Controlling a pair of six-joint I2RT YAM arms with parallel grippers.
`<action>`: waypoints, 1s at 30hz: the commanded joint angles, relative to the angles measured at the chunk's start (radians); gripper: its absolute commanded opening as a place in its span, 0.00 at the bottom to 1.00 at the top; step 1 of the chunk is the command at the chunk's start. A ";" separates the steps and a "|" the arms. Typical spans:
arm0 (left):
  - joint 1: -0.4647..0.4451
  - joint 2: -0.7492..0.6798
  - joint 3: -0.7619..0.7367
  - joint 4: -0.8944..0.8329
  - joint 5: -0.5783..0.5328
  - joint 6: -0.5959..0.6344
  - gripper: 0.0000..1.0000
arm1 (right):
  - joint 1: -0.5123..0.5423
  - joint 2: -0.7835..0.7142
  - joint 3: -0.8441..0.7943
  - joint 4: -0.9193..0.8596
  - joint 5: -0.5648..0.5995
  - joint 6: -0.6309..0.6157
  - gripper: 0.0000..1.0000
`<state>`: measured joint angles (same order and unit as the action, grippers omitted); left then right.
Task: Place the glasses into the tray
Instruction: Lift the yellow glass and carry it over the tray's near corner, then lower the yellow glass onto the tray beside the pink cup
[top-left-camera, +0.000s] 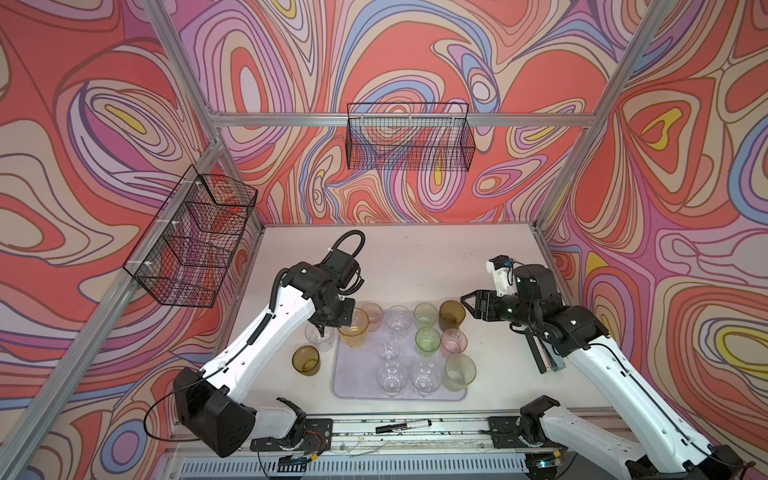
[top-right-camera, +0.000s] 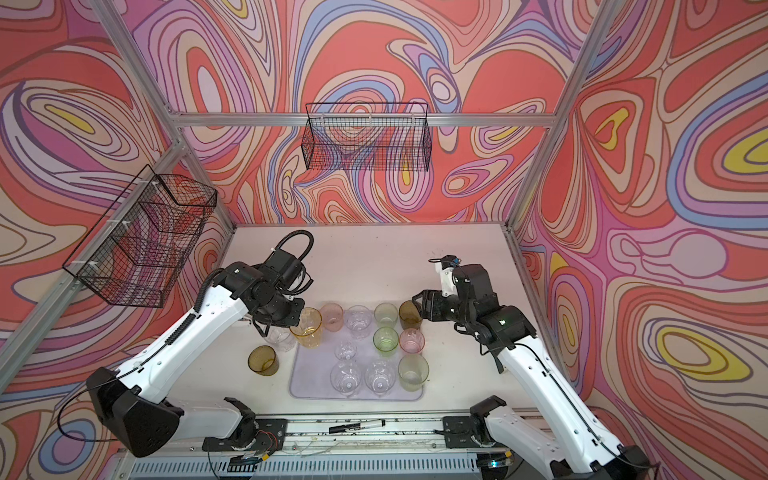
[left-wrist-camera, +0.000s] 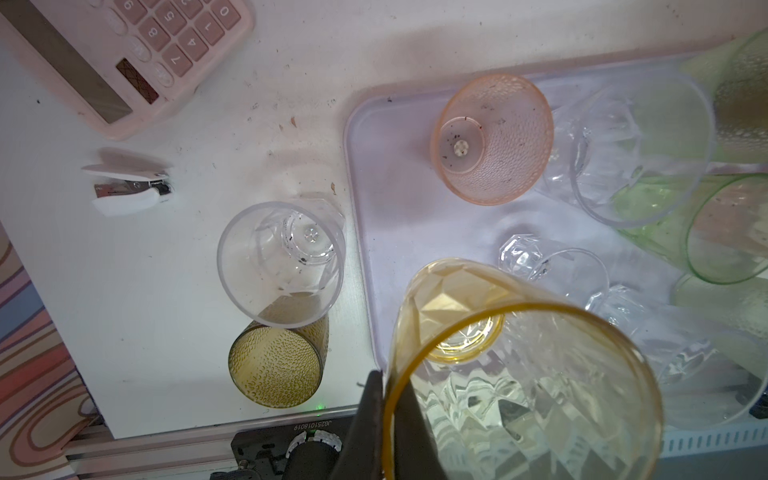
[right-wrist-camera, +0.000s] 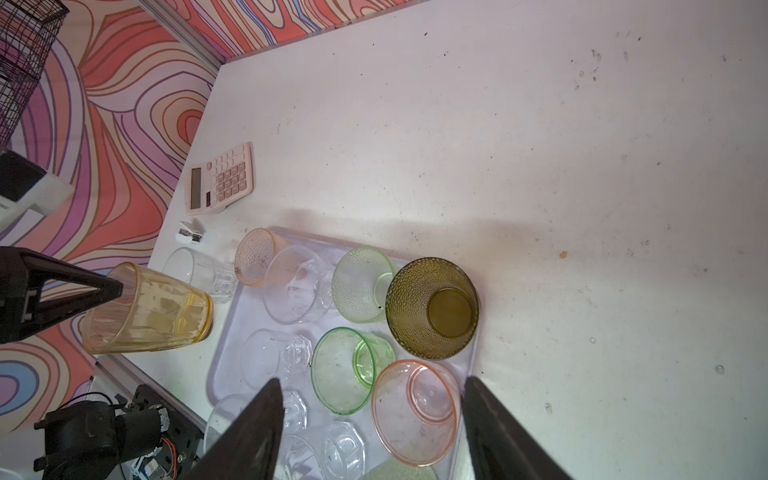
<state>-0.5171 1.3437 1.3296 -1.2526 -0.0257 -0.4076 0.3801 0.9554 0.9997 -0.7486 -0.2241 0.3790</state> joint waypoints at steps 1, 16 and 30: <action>0.003 -0.032 -0.047 0.056 0.026 -0.053 0.00 | -0.003 -0.011 -0.011 0.000 0.010 -0.002 0.70; -0.020 -0.040 -0.219 0.210 0.024 -0.139 0.00 | -0.004 -0.003 -0.004 -0.003 0.010 -0.004 0.71; -0.059 -0.047 -0.319 0.306 0.018 -0.196 0.00 | -0.003 0.003 -0.006 0.003 0.007 -0.007 0.71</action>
<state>-0.5694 1.3159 1.0309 -0.9756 -0.0002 -0.5728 0.3801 0.9585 0.9966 -0.7498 -0.2245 0.3786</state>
